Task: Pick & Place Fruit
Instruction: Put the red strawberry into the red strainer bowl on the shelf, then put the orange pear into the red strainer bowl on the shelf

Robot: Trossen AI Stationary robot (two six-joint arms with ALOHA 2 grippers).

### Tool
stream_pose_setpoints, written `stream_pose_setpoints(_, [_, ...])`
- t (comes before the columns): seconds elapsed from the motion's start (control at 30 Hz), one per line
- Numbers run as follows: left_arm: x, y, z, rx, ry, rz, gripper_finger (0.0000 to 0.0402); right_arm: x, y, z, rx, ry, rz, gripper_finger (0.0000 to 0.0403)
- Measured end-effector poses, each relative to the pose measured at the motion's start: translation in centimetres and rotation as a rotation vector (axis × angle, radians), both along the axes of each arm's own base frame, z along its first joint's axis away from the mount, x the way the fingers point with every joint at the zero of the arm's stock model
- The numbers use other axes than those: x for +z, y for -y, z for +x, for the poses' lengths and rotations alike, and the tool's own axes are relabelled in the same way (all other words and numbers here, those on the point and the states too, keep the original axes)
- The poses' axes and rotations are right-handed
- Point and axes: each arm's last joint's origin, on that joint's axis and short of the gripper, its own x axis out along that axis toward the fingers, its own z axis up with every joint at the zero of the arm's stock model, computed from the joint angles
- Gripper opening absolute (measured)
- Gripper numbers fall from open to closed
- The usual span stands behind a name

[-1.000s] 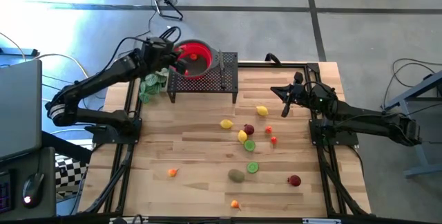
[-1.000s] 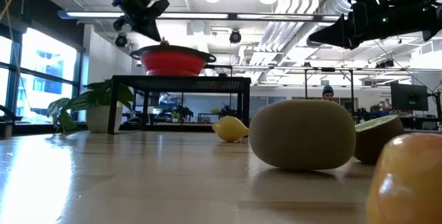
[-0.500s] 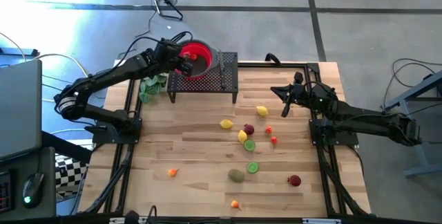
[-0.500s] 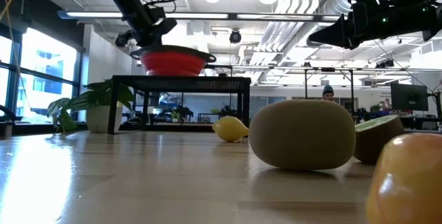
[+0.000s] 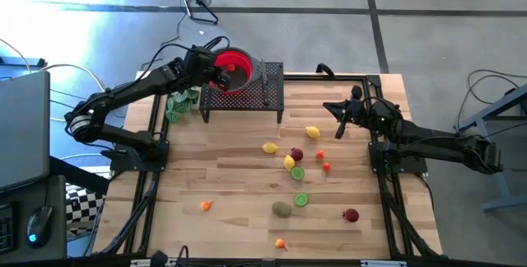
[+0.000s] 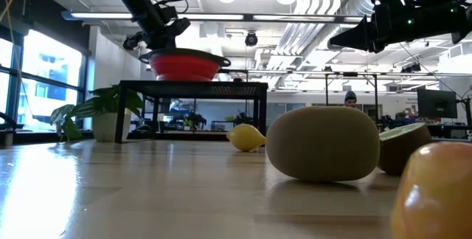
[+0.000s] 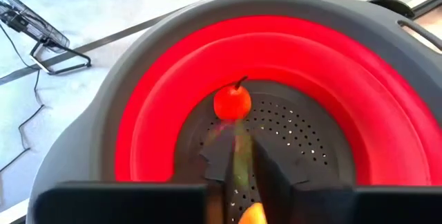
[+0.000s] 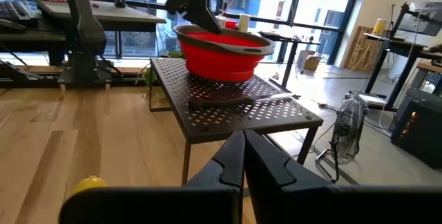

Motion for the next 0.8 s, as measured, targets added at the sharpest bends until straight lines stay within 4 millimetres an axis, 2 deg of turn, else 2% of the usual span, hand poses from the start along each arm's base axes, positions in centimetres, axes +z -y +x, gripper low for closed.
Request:
stream_pose_setpoints(0.2, [0.1, 0.0, 0.0, 0.0, 0.008, 0.005, 0.0115, 0.0, 0.0, 0.0, 0.0, 0.0, 0.0, 0.0003])
stream_pose_setpoints(0.37, [1.1, 0.3, -0.3, -0.024, 0.054, 0.049, 0.0126, 0.0, 0.0, 0.0, 0.0, 0.0, 0.0, 0.0003])
stream_pose_setpoints(0.57, [3.3, 1.7, -1.9, -0.101, 0.122, 0.102, 0.01, 0.1, 0.0, 0.0, 0.003, 0.007, -0.003, 0.0003])
stream_pose_setpoints(0.8, [5.1, 5.7, -2.7, -0.302, 0.153, 0.139, 0.0038, 0.4, 0.0, 0.0, 0.005, 0.033, -0.019, 0.0003])
